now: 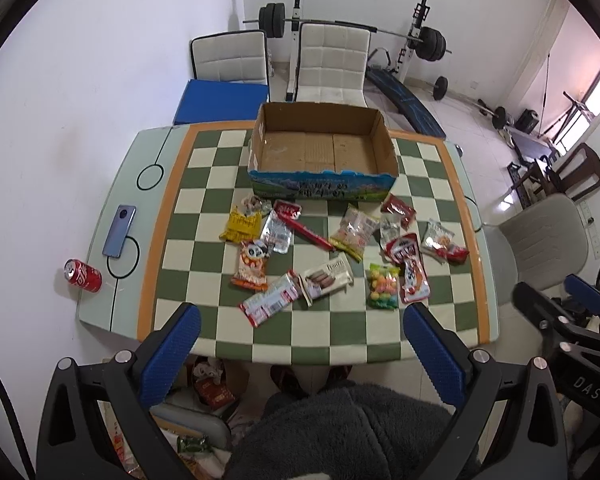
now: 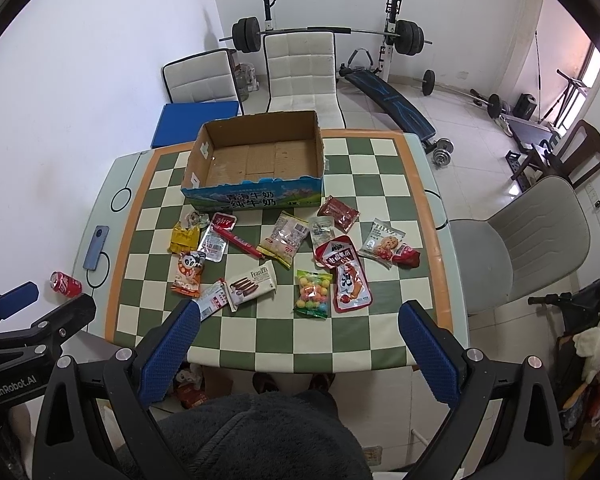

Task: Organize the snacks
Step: 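Grasp the Franzzi cookie pack with left tool while right tool grasps the red duck-neck pouch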

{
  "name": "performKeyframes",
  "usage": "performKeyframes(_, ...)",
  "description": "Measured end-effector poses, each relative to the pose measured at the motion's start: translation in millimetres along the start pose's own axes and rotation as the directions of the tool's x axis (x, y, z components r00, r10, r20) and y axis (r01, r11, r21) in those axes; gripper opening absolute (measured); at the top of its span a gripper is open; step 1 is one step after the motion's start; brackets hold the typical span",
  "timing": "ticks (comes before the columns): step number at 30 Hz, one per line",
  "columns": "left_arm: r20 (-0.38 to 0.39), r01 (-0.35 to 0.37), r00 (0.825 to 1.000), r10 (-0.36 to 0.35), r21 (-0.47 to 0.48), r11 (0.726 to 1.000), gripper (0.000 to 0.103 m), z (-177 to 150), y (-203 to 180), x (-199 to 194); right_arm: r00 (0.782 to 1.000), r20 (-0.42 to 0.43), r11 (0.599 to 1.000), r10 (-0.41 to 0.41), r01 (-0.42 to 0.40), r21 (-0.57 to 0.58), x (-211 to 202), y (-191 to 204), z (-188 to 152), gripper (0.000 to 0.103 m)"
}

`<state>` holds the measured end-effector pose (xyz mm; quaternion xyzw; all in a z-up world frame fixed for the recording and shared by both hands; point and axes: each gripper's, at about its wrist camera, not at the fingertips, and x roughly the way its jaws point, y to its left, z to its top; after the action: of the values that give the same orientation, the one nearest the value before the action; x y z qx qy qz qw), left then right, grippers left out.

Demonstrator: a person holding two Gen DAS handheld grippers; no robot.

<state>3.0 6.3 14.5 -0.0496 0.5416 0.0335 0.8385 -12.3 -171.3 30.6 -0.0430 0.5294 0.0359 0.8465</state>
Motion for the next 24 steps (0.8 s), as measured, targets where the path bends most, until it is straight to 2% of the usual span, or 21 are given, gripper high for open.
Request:
performKeyframes(3,0.02,-0.047,0.999,0.046,0.01,0.999,0.103,12.8,4.8,18.4,0.997,0.07,1.0,-0.013,0.014,-0.004,6.3,-3.0,9.7,0.101)
performKeyframes(5,0.007,-0.084,0.996,0.084,0.018,0.996,0.103,28.4,9.6,41.8,0.998,0.064,1.0,-0.028,0.028,0.002,23.2,-9.6,20.5,0.101)
performKeyframes(8,-0.029,-0.131,0.991,0.132,0.036,0.991,0.103,36.3,13.1,84.1,0.999,-0.036,0.997,0.027,-0.024,0.066,66.3,-33.4,31.2,0.101)
performKeyframes(11,-0.089,-0.142,0.985,0.147,0.069,0.988,0.103,39.0,12.7,132.8,0.985,-0.156,0.988,0.076,-0.054,0.144,121.5,-59.1,32.0,0.101)
performKeyframes(17,-0.175,-0.132,0.97,0.172,0.218,0.967,0.103,25.9,-13.9,227.5,0.926,-0.36,0.971,0.116,-0.029,0.239,256.2,-93.7,14.7,0.101)
performKeyframes(21,-0.238,-0.084,0.954,0.184,0.377,0.922,0.103,18.8,-44.7,294.2,0.877,-0.461,0.967,0.138,-0.02,0.253,338.6,-97.5,1.2,0.101)
performKeyframes(24,-0.284,-0.008,0.945,0.165,0.482,0.876,0.103,12.3,-65.8,333.0,0.843,-0.518,0.971,0.145,-0.021,0.239,387.2,-94.7,-10.5,0.101)
